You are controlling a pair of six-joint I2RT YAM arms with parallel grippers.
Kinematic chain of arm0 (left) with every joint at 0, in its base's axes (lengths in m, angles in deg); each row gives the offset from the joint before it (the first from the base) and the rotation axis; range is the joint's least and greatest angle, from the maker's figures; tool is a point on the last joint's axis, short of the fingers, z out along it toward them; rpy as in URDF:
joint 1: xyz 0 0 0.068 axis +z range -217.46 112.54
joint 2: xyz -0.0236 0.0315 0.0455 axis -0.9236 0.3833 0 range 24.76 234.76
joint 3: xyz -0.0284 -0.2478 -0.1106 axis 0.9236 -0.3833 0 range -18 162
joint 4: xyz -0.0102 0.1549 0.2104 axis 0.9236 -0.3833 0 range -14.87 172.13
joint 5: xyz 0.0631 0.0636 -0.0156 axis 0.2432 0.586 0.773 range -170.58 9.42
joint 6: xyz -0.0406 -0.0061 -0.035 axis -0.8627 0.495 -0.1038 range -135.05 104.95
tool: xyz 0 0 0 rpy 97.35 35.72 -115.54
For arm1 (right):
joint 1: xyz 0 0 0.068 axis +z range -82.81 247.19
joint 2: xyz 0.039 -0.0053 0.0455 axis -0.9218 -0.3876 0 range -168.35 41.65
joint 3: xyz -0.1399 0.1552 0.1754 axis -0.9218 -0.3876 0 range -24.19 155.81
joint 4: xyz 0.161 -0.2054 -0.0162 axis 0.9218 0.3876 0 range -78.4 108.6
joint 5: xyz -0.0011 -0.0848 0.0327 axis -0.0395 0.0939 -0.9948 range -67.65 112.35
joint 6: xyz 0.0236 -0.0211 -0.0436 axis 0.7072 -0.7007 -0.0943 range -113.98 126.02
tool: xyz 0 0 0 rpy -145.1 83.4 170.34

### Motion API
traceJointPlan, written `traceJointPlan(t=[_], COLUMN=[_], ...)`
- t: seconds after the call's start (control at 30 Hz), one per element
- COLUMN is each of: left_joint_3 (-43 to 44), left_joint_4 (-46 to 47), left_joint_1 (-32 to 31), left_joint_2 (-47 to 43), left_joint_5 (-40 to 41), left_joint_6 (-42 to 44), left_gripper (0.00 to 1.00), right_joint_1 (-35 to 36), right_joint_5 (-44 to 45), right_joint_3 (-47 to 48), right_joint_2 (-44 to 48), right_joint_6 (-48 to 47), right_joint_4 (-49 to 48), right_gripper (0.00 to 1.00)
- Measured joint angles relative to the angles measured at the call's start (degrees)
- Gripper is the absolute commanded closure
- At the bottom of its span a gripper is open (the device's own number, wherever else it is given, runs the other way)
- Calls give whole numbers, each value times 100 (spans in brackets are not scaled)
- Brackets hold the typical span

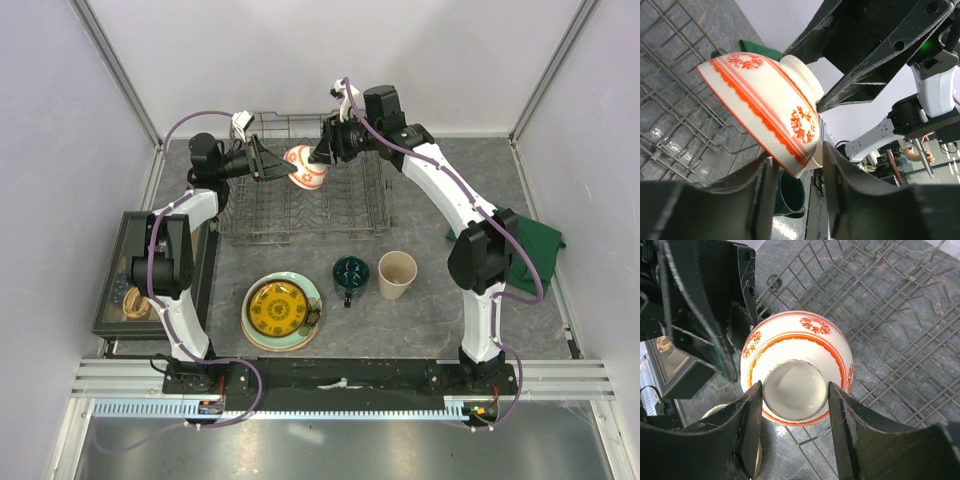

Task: Unload the mixed dishes from the dish rack
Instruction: Pick up the bowl from the dish rack.

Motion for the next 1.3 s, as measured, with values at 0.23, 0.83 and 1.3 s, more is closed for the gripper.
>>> traceJointPlan(t=[0.23, 0.83, 1.3], left_joint_3=[-17, -313, -304], left_joint_4=[723, 2194, 173], left_joint_1=[-4, -96, -168], left_joint_2=[72, 168, -474], left_joint_5=[-26, -120, -302], left_joint_6=[-649, -1932, -439], left_gripper=[67, 98, 98], right_joint_1=[0, 114, 157], right_joint_5=[-70, -214, -205], right_joint_3=[-81, -501, -654], right_joint_2=[120, 295, 734], right_joint_6=[26, -13, -131], right_joint_4=[-90, -306, -350], right_gripper=[99, 67, 33])
